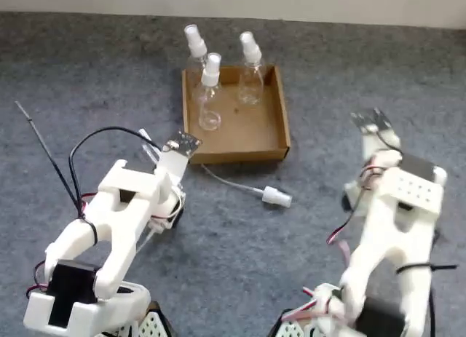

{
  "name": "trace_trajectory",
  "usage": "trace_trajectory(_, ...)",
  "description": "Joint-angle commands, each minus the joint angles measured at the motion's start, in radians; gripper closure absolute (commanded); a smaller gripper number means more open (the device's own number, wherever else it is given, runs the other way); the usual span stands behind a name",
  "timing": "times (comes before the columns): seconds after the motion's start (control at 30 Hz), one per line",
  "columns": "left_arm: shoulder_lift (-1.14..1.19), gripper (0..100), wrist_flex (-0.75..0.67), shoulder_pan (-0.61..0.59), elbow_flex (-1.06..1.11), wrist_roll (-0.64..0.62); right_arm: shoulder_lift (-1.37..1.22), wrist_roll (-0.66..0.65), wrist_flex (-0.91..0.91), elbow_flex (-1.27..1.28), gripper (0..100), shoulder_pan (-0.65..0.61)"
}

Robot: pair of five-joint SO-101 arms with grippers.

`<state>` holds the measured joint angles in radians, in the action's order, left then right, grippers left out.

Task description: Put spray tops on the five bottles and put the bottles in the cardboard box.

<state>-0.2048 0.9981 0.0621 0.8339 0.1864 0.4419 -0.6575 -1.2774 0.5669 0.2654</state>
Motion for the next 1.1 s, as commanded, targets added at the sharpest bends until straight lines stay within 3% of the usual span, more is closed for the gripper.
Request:
trace_trajectory(0.0, -0.122, 100, 0.017, -0.07, -0.13, -0.06, 0.217, 0.112, -0.013, -0.061, 99.5, -0.239)
trace_trajectory(0.27, -0.549, 100, 0.051, -0.101, -0.211, -0.292, 0.433, 0.256, 0.157, 0.101, 99.5, -0.746)
trace_trajectory(0.5, -0.894, 100, 0.006, -0.101, -0.182, -0.497, 0.433, 0.327, 0.452, 0.275, 99.5, -0.978)
trace_trajectory(0.73, -1.19, 100, -0.127, -0.101, 0.015, -0.64, 0.433, 0.327, 0.768, 0.516, 99.5, -1.056)
trace_trajectory(0.97, -1.5, 100, -0.167, -0.101, 0.182, -0.643, 0.433, 0.325, 0.812, 0.615, 99.5, -1.053)
trace_trajectory(1.07, -1.612, 100, -0.167, -0.101, 0.226, -0.643, 0.432, 0.338, 0.958, 0.621, 99.5, -1.053)
